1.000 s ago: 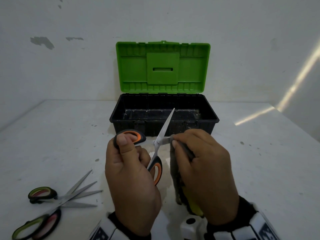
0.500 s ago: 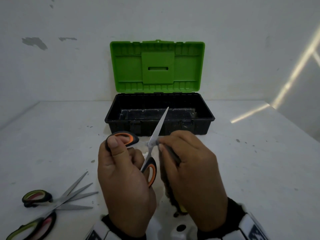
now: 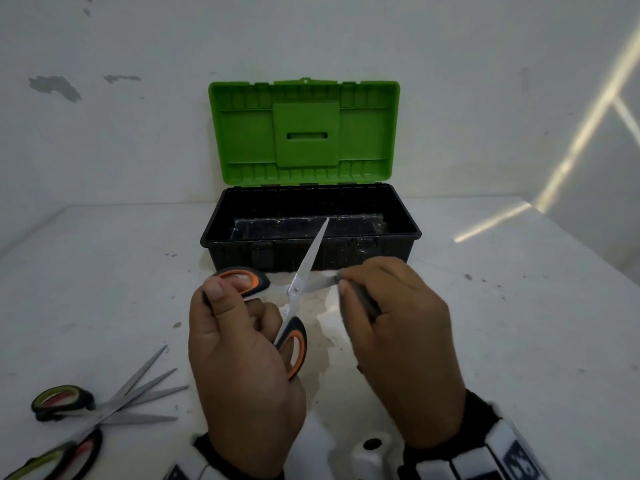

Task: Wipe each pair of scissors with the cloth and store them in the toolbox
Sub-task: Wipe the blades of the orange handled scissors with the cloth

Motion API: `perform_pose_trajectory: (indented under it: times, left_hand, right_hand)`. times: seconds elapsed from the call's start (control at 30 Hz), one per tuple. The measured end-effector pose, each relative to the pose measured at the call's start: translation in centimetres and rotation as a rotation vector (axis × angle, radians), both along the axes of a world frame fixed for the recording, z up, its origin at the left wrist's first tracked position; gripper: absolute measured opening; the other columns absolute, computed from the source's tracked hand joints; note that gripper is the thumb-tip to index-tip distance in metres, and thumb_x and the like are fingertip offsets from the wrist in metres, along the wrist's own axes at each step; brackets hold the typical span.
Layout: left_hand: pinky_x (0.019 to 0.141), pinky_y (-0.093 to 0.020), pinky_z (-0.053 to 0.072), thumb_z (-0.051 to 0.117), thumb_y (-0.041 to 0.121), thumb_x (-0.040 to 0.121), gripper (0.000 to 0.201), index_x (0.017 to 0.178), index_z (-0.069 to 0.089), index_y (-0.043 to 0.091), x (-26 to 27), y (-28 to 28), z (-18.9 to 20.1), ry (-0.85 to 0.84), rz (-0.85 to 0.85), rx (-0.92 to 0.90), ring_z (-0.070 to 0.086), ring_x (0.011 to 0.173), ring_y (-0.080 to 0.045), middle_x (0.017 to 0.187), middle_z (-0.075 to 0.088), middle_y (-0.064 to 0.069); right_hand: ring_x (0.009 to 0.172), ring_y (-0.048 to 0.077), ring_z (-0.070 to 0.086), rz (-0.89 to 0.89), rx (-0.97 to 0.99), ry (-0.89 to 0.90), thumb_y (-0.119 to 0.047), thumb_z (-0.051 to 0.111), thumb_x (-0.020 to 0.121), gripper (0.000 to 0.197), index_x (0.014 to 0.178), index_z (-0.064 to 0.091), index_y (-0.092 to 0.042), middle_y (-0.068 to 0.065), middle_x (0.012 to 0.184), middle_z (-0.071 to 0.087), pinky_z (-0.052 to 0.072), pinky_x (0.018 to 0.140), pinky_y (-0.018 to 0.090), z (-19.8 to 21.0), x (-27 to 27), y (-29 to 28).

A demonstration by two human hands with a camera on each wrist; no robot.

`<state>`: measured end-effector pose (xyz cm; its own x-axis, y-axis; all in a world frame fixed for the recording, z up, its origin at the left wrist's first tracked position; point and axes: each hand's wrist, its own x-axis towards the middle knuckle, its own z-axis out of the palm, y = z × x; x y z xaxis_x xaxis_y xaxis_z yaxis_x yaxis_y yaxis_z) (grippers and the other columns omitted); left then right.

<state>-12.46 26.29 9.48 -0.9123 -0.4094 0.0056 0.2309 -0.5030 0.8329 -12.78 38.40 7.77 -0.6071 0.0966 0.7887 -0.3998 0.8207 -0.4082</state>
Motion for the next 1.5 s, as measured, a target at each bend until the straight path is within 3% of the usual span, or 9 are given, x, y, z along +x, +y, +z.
perform_pose_trajectory:
  times: [0.17, 0.3, 0.43, 0.6, 0.77, 1.07, 1.17, 1.3, 1.5]
  left_hand:
    - [0.038, -0.017, 0.027, 0.038, 0.056, 0.096, 0.041, 0.084, 0.058, 0.023, 0.0, -0.1, 0.3, -0.061, -0.016, 0.025, 0.031, 0.044, -0.007, 0.054, 0.034, 0.007]
    - [0.037, -0.016, 0.026, 0.038, 0.052, 0.098, 0.04, 0.081, 0.057, 0.021, 0.1, 0.0, 0.5, -0.051, -0.025, 0.056, 0.029, 0.043, -0.006, 0.052, 0.032, 0.007]
    - [0.038, -0.016, 0.025, 0.038, 0.054, 0.098, 0.041, 0.082, 0.057, 0.022, 0.0, -0.3, 0.7, -0.08, -0.036, 0.066, 0.03, 0.044, -0.006, 0.056, 0.033, 0.006]
    - [0.038, -0.016, 0.021, 0.04, 0.054, 0.097, 0.04, 0.084, 0.057, 0.021, 0.1, -0.8, 0.7, -0.068, -0.056, 0.095, 0.027, 0.044, -0.007, 0.056, 0.031, 0.006]
    - [0.035, -0.015, 0.023, 0.04, 0.056, 0.097, 0.04, 0.083, 0.058, 0.022, -0.2, -0.9, 0.6, -0.096, -0.07, 0.105, 0.031, 0.042, -0.005, 0.055, 0.035, 0.008]
    - [0.035, -0.015, 0.026, 0.04, 0.052, 0.099, 0.039, 0.084, 0.06, 0.022, -0.8, -1.0, 0.0, -0.14, -0.042, 0.098, 0.033, 0.042, -0.005, 0.055, 0.038, 0.009]
    - [0.036, -0.016, 0.023, 0.04, 0.051, 0.099, 0.04, 0.082, 0.06, 0.021, -0.7, -0.3, 0.1, -0.14, -0.062, 0.111, 0.031, 0.044, -0.006, 0.056, 0.037, 0.008]
    - [0.035, -0.016, 0.026, 0.04, 0.051, 0.099, 0.04, 0.083, 0.062, 0.022, -0.6, 0.3, 0.5, -0.168, -0.071, 0.106, 0.033, 0.042, -0.005, 0.055, 0.039, 0.008]
    - [0.034, -0.017, 0.027, 0.041, 0.048, 0.1, 0.04, 0.081, 0.061, 0.019, -0.7, 0.5, 0.5, -0.171, -0.049, 0.109, 0.032, 0.043, -0.006, 0.056, 0.036, 0.006]
  right_hand:
    - [0.081, 0.006, 0.062, 0.046, -0.003, -0.018, -0.016, 0.06, 0.09, 0.017, 0.099, 0.073, -0.009, 0.002, 0.092, 0.07, 0.049, 0.082, 0.013, 0.1, 0.7, -0.5]
    - [0.08, 0.003, 0.059, -0.017, -0.02, 0.001, -0.013, 0.062, 0.091, 0.013, 0.097, 0.073, -0.009, 0.002, 0.09, 0.07, 0.045, 0.082, 0.008, 0.0, 0.5, 0.3]
    - [0.082, 0.007, 0.062, 0.021, 0.017, 0.001, -0.016, 0.059, 0.09, 0.019, 0.099, 0.073, -0.006, 0.004, 0.092, 0.071, 0.049, 0.083, 0.014, -0.1, 0.7, -0.8]
    - [0.078, 0.003, 0.06, -0.062, -0.052, -0.019, -0.005, 0.066, 0.088, 0.01, 0.093, 0.074, -0.009, 0.0, 0.088, 0.069, 0.042, 0.08, 0.003, 0.4, 0.7, 1.1]
    - [0.081, 0.004, 0.06, -0.024, 0.008, -0.008, -0.007, 0.066, 0.088, 0.012, 0.097, 0.074, -0.008, 0.001, 0.09, 0.07, 0.045, 0.083, 0.007, 0.0, 0.8, 0.0]
    - [0.08, -0.002, 0.055, -0.082, -0.08, -0.014, -0.002, 0.069, 0.085, 0.01, 0.088, 0.073, -0.011, -0.003, 0.082, 0.069, 0.035, 0.08, -0.004, 1.4, 0.9, 3.7]
    - [0.082, -0.002, 0.055, 0.02, 0.001, -0.027, -0.007, 0.071, 0.085, 0.009, 0.093, 0.074, -0.011, -0.002, 0.089, 0.068, 0.038, 0.083, 0.001, 1.4, 1.4, 1.3]
    - [0.083, 0.01, 0.061, 0.082, 0.102, -0.058, -0.015, 0.064, 0.091, 0.014, 0.1, 0.073, -0.009, 0.002, 0.095, 0.067, 0.052, 0.075, 0.021, 0.0, 0.7, -0.9]
    - [0.084, 0.014, 0.065, 0.013, 0.098, -0.019, -0.02, 0.055, 0.092, 0.023, 0.099, 0.074, -0.008, 0.006, 0.095, 0.07, 0.053, 0.08, 0.023, -0.6, 0.0, 1.1]
